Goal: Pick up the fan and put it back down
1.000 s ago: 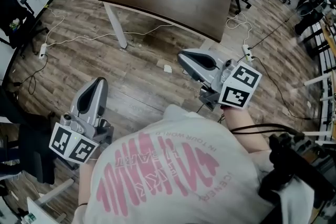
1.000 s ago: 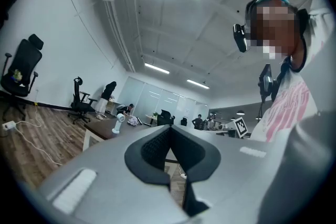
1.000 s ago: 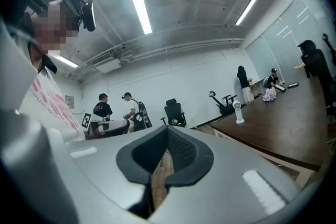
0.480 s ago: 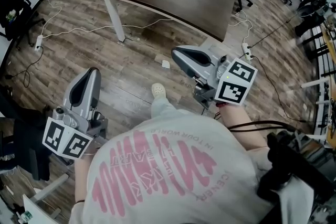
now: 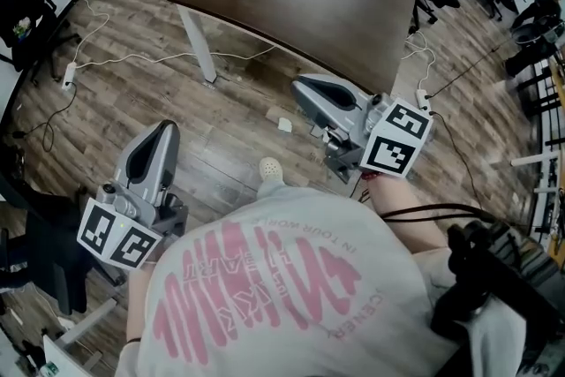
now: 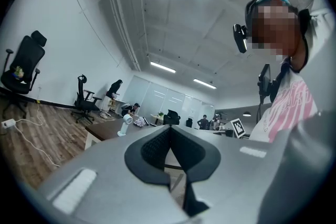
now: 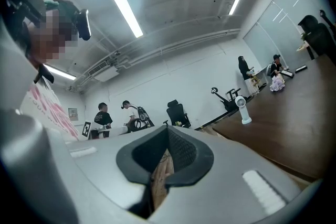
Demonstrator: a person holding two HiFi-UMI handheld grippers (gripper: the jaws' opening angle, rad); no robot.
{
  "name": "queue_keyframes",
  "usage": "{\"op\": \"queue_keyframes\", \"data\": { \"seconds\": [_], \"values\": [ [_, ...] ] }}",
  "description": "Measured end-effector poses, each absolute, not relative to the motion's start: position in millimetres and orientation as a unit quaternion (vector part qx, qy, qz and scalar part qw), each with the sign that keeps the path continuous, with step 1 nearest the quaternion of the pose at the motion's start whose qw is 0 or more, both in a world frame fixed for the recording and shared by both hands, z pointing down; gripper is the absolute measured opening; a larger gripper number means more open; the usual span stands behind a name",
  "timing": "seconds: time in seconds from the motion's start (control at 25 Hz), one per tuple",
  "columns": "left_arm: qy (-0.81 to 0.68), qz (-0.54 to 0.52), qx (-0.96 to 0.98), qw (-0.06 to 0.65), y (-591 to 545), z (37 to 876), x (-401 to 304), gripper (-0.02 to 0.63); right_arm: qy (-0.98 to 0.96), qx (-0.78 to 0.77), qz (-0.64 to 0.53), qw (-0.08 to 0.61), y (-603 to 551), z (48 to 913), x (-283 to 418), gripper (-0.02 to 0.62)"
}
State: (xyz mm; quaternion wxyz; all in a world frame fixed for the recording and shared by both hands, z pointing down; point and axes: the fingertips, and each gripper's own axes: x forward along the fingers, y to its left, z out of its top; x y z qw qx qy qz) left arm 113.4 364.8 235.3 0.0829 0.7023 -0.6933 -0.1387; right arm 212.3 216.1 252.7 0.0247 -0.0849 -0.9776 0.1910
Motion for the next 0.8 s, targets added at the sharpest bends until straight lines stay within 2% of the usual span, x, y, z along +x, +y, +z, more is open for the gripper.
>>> {"op": "queue_keyframes", "data": {
  "seconds": [0.36, 0.8],
  "values": [
    [-0.695, -0.146, 0.697, 0.101, 290.6, 244.9, 67.7, 0.02, -0.978, -0.083, 0.189, 0.014, 132.0, 249.5, 161.5, 0.006],
    [-0.703, -0.158, 0.688, 0.088, 208.9, 244.6, 24.7, 0.02, -0.977, -0.104, 0.182, 0.021, 53.5, 254.4, 111.5, 0.006]
  ]
}}
